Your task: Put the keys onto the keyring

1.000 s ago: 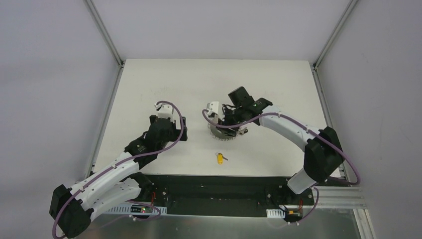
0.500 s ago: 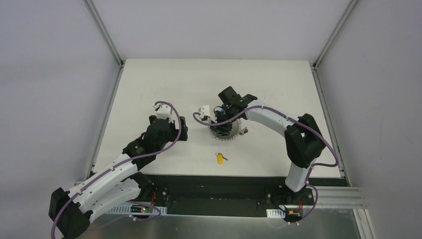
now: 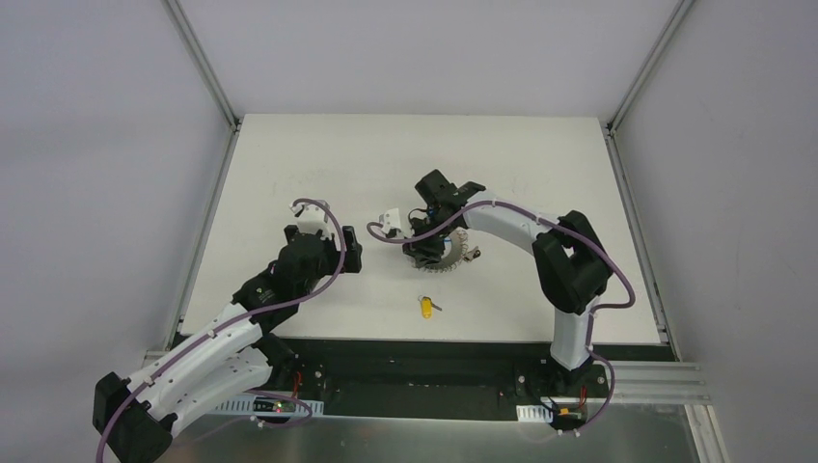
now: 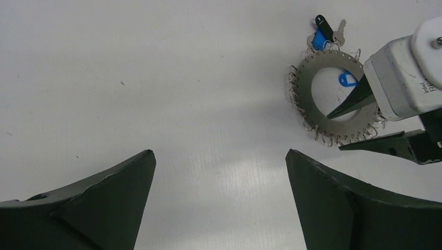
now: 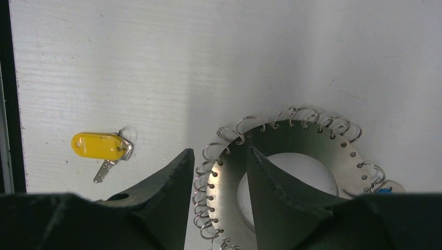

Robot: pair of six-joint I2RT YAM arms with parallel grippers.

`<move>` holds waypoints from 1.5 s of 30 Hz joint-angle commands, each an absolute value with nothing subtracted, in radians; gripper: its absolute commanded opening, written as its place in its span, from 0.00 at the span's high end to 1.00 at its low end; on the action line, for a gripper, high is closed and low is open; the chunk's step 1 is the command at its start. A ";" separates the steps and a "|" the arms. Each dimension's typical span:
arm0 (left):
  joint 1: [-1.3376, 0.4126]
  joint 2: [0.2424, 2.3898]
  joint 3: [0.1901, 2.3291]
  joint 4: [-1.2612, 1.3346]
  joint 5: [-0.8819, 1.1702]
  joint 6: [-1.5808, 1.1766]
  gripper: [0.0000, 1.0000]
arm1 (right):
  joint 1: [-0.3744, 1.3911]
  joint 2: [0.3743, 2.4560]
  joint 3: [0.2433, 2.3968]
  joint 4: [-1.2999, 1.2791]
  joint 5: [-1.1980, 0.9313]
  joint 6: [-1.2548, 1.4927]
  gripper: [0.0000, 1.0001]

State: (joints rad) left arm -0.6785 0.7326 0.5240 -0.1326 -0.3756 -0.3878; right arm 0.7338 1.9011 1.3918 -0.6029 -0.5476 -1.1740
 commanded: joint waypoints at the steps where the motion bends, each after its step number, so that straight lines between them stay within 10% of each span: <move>1: -0.669 0.703 0.514 -0.123 -0.411 -0.413 0.02 | 0.738 1.928 1.454 -0.622 -0.607 -1.226 0.55; 45: -0.669 0.692 0.508 -0.123 -0.417 -0.414 0.00 | 0.734 2.056 1.538 -0.706 -0.608 -1.270 0.70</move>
State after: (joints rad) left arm -0.6785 0.7006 0.5110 -0.1364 -0.4026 -0.4053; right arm 0.7338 2.0422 1.5047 -0.6708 -0.5655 -1.2354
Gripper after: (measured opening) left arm 0.995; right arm 0.310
